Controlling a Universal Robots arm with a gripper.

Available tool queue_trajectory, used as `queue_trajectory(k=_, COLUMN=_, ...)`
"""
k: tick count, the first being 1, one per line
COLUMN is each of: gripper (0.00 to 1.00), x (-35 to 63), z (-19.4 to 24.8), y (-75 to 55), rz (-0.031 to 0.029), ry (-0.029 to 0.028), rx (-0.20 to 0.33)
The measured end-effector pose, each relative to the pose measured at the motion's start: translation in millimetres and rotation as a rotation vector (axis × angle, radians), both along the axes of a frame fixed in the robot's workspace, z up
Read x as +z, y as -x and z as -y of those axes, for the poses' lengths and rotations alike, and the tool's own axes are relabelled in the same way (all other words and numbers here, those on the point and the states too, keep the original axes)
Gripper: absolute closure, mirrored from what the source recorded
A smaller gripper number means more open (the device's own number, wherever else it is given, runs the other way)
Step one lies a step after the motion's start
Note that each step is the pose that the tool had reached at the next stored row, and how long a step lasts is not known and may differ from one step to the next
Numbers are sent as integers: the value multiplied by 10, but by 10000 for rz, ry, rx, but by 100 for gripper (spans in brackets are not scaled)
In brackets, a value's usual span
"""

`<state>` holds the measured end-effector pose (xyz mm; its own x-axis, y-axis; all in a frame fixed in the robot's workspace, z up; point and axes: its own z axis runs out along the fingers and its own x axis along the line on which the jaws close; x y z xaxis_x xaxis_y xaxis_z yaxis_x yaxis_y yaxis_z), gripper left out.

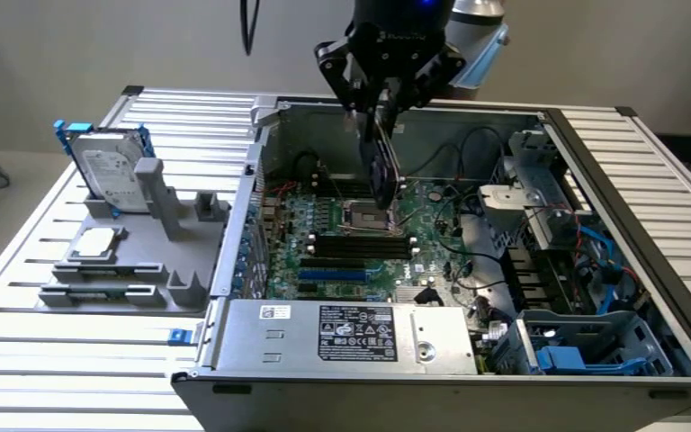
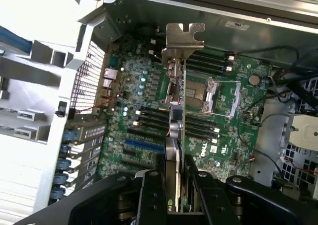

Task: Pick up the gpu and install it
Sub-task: 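Insert the gpu into the slot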

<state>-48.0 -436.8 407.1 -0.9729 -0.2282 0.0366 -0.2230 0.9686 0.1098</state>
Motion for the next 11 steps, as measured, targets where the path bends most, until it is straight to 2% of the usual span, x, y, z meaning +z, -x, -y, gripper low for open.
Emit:
queue_trajectory(k=5, gripper=74, x=-17, z=0, y=1, rz=94, ry=0, rx=914)
queue_trajectory(k=11, gripper=74, x=-36, z=0, y=0, rz=242, ry=2, rx=1999)
